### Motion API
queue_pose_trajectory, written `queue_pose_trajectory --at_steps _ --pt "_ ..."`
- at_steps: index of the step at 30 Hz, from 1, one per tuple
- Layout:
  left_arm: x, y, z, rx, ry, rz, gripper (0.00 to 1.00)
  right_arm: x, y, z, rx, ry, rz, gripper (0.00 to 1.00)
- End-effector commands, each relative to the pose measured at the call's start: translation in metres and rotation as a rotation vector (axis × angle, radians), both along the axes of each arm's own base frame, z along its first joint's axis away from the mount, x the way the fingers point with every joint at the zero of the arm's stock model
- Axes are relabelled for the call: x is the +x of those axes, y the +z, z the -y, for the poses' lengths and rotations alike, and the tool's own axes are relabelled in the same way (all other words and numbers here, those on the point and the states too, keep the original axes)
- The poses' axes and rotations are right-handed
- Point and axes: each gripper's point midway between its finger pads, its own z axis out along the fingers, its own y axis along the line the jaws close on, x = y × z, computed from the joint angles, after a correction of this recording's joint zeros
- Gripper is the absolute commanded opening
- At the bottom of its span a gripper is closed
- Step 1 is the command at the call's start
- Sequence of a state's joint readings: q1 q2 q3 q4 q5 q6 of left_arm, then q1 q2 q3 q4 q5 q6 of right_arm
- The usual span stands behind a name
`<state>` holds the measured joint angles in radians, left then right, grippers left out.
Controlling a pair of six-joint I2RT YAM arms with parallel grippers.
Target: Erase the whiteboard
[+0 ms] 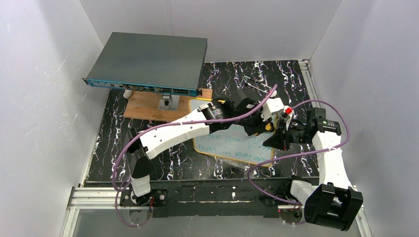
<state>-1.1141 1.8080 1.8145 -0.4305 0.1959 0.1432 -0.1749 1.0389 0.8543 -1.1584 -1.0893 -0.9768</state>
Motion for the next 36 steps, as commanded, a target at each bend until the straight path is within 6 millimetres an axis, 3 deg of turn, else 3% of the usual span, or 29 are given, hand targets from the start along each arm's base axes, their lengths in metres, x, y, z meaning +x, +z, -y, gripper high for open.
queue_pose_trajectory --at_steps 1,6,14,21,27,36 --pt "-0.011 -0.026 -0.016 0.112 -0.033 -0.041 0.0 0.001 -0.013 0.012 -0.133 0.033 0.077 0.01" --pt "0.007 -0.015 -0.017 0.11 0.044 0.025 0.0 0.0 -0.013 0.012 -0.133 0.033 0.078 0.01" --pt "0.049 0.042 -0.002 -0.033 0.2 0.186 0.0 0.0 -0.013 0.012 -0.135 0.033 0.079 0.01" --pt "0.069 0.065 -0.004 -0.099 0.289 0.261 0.0 0.0 -0.013 0.012 -0.136 0.034 0.081 0.01" --pt "0.058 0.054 0.0 -0.083 0.226 0.229 0.0 0.0 -0.013 0.011 -0.133 0.034 0.078 0.01" --pt "0.013 -0.001 -0.003 0.056 0.027 0.096 0.0 0.001 -0.014 0.012 -0.135 0.035 0.077 0.01"
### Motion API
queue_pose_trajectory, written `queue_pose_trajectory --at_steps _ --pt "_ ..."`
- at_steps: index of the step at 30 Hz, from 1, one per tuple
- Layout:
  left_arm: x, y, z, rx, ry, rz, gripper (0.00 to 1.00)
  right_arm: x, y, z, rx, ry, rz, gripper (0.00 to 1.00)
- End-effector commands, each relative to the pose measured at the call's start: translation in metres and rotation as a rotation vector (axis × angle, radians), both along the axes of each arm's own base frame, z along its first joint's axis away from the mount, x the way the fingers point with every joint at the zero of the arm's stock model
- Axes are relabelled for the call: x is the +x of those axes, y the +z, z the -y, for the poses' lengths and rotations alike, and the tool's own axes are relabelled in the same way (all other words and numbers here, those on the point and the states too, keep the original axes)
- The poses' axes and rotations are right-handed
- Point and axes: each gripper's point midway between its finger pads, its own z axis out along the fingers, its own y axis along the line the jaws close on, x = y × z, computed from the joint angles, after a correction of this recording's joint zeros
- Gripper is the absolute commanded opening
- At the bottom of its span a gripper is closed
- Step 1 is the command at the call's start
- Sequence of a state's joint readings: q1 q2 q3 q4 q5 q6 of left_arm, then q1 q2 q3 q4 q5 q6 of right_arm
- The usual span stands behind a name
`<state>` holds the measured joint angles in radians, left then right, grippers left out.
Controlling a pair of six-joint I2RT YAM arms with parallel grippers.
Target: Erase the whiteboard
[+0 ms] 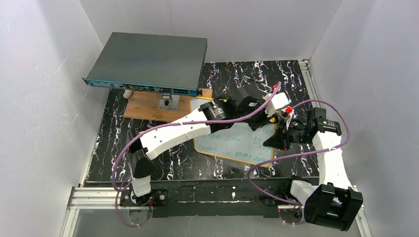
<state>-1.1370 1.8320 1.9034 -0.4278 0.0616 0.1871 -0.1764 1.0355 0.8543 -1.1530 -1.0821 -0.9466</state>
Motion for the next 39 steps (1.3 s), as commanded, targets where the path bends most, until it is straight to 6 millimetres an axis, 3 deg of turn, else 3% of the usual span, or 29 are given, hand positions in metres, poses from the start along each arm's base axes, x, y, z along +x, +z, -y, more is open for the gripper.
queue_pose_trajectory --at_steps 1,8,11,21,27,30,39 --pt "-0.008 -0.033 -0.012 0.093 -0.044 -0.047 0.0 0.001 -0.014 0.011 -0.133 0.05 0.095 0.01" --pt "-0.02 -0.058 -0.018 0.152 -0.061 -0.11 0.0 0.0 -0.014 0.011 -0.132 0.051 0.093 0.01" --pt "-0.017 -0.059 -0.02 0.158 -0.044 -0.102 0.0 0.0 -0.014 0.011 -0.131 0.05 0.092 0.01" --pt "0.034 0.009 -0.014 0.011 0.144 0.073 0.0 0.0 -0.014 0.011 -0.134 0.049 0.097 0.01" --pt "0.042 0.036 -0.007 -0.074 0.144 0.09 0.0 0.0 -0.014 0.011 -0.135 0.049 0.097 0.01" --pt "0.041 0.03 -0.005 -0.057 0.118 0.089 0.0 0.0 -0.014 0.012 -0.137 0.048 0.099 0.01" --pt "0.032 -0.017 -0.016 0.08 0.076 0.198 0.0 0.0 -0.013 0.011 -0.129 0.049 0.095 0.01"
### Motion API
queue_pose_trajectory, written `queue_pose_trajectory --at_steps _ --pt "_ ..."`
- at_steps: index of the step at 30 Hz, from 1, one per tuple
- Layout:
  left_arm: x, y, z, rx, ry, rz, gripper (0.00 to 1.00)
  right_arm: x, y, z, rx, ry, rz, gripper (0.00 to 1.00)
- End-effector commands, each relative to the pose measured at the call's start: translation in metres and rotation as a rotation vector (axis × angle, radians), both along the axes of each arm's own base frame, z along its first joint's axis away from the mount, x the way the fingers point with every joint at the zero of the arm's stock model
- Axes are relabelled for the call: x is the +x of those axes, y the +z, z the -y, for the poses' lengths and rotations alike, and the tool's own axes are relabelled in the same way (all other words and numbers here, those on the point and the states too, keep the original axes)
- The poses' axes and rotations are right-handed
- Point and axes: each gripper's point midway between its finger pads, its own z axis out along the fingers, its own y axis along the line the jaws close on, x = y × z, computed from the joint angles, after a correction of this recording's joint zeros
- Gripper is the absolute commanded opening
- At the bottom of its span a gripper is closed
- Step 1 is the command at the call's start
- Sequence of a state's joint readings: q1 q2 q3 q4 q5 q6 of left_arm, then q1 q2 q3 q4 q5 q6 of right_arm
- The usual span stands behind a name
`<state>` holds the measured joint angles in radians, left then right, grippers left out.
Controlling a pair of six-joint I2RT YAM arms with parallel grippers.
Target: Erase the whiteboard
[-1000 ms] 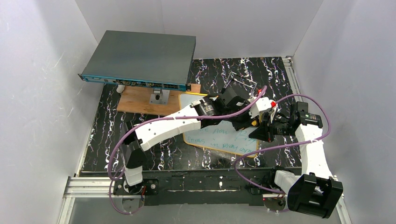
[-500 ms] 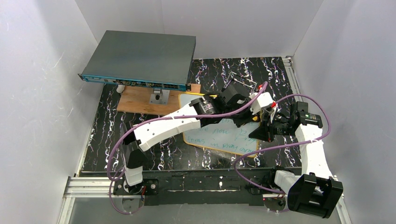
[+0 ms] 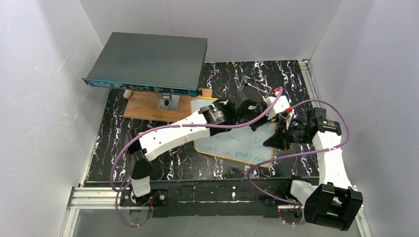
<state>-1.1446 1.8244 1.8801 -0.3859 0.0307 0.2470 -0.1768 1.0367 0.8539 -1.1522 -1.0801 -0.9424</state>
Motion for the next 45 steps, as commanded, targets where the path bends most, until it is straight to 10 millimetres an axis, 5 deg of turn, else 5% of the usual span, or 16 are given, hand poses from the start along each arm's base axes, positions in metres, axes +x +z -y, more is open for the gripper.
queue_pose_trajectory --at_steps 1,21,31,37,45 --pt "0.026 -0.024 -0.02 0.083 0.088 0.138 0.0 0.0 -0.012 0.01 -0.126 0.052 0.098 0.01" --pt "0.0 -0.063 -0.019 0.229 0.043 0.379 0.0 0.0 -0.012 0.01 -0.119 0.054 0.094 0.01" --pt "-0.013 -0.08 -0.034 0.292 -0.009 0.33 0.0 0.0 -0.011 0.009 -0.12 0.057 0.097 0.01" --pt "-0.007 -0.071 -0.032 0.284 0.017 0.357 0.0 0.0 -0.011 0.009 -0.12 0.056 0.099 0.01" --pt "0.035 -0.018 -0.02 0.225 0.185 0.486 0.0 0.0 -0.011 0.01 -0.122 0.054 0.099 0.01"
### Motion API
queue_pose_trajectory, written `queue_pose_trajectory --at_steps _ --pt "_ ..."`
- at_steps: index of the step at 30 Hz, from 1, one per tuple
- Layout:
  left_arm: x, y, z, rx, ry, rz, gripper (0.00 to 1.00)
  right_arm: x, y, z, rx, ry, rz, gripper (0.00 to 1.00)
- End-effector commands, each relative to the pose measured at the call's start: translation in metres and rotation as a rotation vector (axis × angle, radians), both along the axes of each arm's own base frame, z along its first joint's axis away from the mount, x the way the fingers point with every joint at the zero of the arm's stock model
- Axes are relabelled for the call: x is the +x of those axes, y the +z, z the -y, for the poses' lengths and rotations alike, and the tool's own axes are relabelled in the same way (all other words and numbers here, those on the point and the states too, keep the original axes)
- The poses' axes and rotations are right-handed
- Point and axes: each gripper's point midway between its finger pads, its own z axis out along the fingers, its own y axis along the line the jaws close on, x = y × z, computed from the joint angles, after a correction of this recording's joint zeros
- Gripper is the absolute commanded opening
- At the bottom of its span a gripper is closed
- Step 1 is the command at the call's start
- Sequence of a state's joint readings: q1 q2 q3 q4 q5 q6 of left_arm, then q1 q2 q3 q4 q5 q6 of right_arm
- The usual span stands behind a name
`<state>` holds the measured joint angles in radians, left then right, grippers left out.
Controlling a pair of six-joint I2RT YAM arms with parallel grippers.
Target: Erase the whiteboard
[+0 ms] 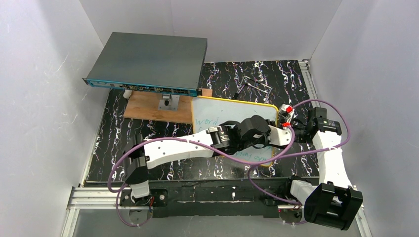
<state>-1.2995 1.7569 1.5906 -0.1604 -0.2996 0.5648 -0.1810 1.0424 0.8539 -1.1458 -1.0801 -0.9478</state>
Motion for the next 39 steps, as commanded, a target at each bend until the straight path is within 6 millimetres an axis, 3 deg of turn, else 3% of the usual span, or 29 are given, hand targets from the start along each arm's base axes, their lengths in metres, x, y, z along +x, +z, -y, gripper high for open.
queue_pose_trajectory --at_steps 1,7,16,27,32,39 --pt "0.054 0.027 -0.013 -0.005 0.193 0.125 0.0 -0.003 -0.01 0.009 -0.121 0.056 0.092 0.01" --pt "0.068 0.051 -0.01 -0.048 0.232 0.163 0.0 -0.003 -0.01 0.009 -0.123 0.055 0.099 0.01" --pt "0.069 0.073 -0.012 -0.12 0.248 0.155 0.0 -0.003 -0.01 0.009 -0.123 0.055 0.099 0.01" --pt "0.068 0.06 -0.027 -0.1 0.302 0.119 0.0 -0.003 -0.01 0.009 -0.123 0.056 0.099 0.01" --pt "0.072 0.066 -0.038 -0.123 0.348 0.105 0.0 -0.003 -0.01 0.009 -0.121 0.055 0.097 0.01" --pt "0.066 0.069 -0.033 -0.159 0.341 0.031 0.0 -0.003 -0.01 0.009 -0.122 0.056 0.099 0.01"
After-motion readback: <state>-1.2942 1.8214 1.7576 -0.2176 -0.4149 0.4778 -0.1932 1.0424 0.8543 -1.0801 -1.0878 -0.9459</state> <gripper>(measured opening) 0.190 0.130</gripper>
